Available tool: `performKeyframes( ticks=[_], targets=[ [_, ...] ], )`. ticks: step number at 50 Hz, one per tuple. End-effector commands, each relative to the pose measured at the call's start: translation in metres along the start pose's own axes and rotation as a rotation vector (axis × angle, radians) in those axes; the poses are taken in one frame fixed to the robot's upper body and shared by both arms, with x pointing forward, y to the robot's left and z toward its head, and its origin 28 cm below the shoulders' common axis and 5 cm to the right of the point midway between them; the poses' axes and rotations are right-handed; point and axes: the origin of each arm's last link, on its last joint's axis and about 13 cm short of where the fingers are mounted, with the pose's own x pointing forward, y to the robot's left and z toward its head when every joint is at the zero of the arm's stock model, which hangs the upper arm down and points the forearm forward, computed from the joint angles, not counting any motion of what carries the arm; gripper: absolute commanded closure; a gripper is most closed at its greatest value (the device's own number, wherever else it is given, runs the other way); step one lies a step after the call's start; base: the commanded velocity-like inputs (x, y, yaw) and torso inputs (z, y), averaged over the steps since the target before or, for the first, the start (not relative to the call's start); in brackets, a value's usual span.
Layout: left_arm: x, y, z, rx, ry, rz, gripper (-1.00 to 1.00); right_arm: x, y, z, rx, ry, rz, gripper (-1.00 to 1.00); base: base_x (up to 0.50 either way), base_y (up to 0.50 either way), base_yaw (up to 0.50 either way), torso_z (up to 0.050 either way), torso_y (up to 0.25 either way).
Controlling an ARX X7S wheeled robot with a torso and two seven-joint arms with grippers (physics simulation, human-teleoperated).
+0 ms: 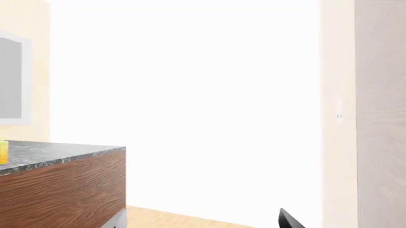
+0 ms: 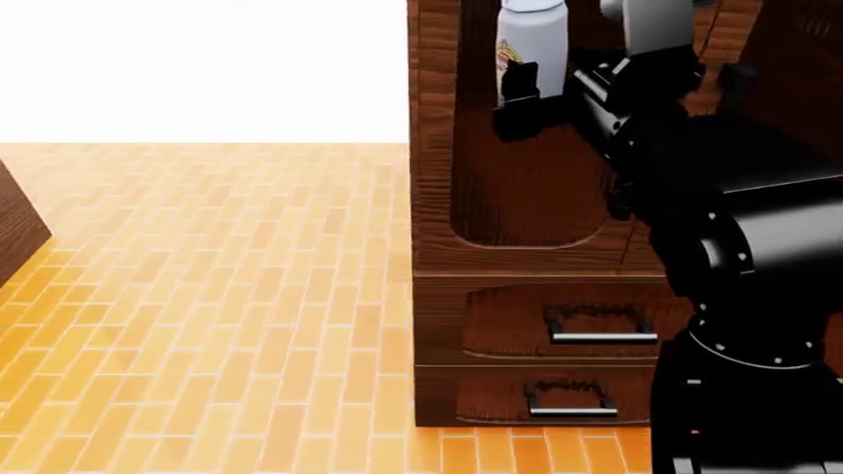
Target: Move the drinks to the dining counter.
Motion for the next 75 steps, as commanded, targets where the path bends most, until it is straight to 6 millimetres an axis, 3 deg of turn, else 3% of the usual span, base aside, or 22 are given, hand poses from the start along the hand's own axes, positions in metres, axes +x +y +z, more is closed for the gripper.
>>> performKeyframes(
  ticks=[1, 75],
  targets=[
    [0.0001, 0.0, -0.001, -0.002, 0.001, -0.002, -1.0, -0.0002, -0.0003, 0.0042, -0.012, -0.013, 0.0, 1.0, 0.0, 0.5, 0.0, 0.0, 0.0],
    [0.0, -0.001, -0.0031, 0.004, 0.008, -0.014, -1.0, 0.0007, 0.0007, 0.0031, -0.013, -0.006, 0.014, 1.0, 0.0, 0.5, 0.0, 0.0, 0.001]
  ],
)
